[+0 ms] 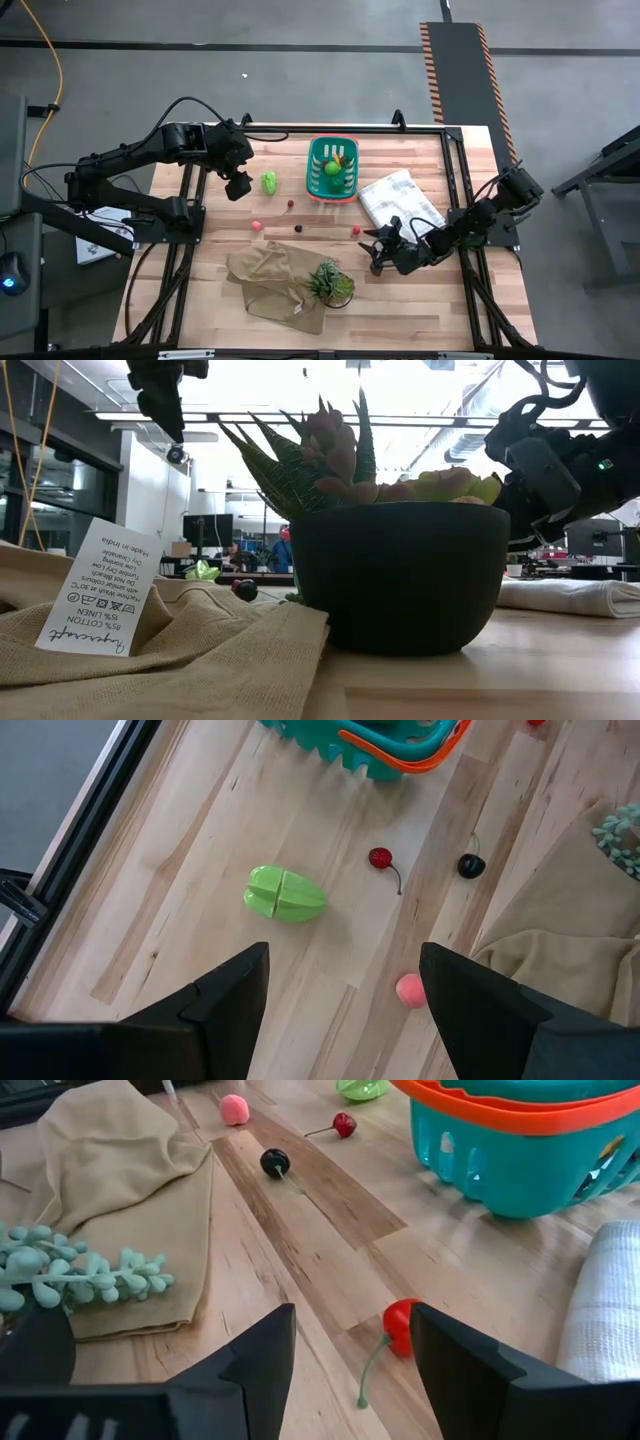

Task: Pick and placing Produce into tupperware
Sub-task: Put the red cherry into the green basket

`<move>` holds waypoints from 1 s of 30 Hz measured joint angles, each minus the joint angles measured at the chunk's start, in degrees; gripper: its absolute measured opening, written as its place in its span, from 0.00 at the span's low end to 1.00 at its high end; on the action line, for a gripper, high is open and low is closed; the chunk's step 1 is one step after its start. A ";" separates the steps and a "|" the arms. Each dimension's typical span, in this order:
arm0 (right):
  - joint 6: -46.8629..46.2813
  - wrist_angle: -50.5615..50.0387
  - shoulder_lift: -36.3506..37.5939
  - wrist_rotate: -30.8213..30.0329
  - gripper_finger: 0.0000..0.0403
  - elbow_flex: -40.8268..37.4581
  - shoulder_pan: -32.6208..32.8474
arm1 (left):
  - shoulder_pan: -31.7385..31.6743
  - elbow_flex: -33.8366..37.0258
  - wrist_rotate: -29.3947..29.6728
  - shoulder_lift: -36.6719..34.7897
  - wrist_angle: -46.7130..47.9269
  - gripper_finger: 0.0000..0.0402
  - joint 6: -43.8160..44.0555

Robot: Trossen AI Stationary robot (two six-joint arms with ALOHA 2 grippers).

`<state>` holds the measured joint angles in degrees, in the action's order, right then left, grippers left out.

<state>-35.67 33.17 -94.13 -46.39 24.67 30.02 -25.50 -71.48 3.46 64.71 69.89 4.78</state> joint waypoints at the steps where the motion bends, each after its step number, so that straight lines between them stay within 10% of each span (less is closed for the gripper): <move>1: 0.09 0.15 0.00 0.09 0.48 0.00 0.01 | 0.00 -0.02 0.00 0.00 0.00 0.62 0.02; 30: 0.55 -0.89 -2.31 0.62 0.61 -0.02 -2.64 | 0.00 0.00 0.00 -0.02 0.00 0.62 0.02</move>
<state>-35.11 32.28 -96.44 -45.77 24.64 27.38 -25.50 -71.48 3.46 64.69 69.89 4.80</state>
